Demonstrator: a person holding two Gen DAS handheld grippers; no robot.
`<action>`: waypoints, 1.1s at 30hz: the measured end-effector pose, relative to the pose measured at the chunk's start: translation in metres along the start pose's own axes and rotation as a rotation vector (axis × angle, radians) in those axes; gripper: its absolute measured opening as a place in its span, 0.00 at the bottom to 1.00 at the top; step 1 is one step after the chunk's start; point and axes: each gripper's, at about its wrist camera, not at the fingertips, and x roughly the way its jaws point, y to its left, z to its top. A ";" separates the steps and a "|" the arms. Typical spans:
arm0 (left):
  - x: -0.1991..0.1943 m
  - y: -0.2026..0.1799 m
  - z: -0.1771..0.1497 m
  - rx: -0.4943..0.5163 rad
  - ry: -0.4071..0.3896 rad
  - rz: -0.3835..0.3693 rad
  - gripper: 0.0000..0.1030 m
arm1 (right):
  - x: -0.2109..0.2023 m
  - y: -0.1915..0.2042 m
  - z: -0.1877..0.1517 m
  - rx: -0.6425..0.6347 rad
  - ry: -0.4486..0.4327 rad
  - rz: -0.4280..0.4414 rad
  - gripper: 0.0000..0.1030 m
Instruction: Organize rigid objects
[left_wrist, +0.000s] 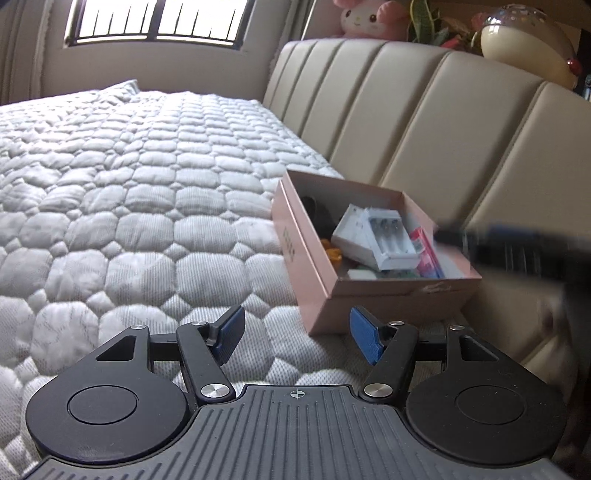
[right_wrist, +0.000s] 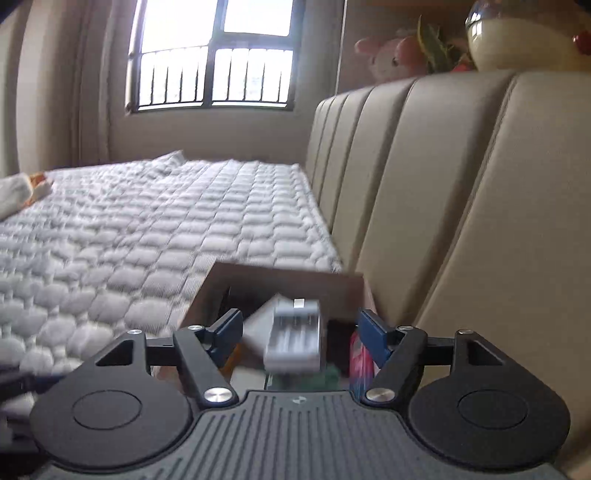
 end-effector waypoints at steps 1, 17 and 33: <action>0.000 -0.001 -0.003 0.002 0.004 0.002 0.67 | -0.003 0.002 -0.013 -0.010 0.014 0.006 0.72; 0.008 -0.061 -0.089 0.180 -0.058 0.179 0.66 | -0.003 -0.031 -0.143 0.095 0.167 0.001 0.88; 0.020 -0.063 -0.085 0.144 0.007 0.233 0.66 | 0.003 -0.027 -0.141 0.078 0.202 -0.012 0.94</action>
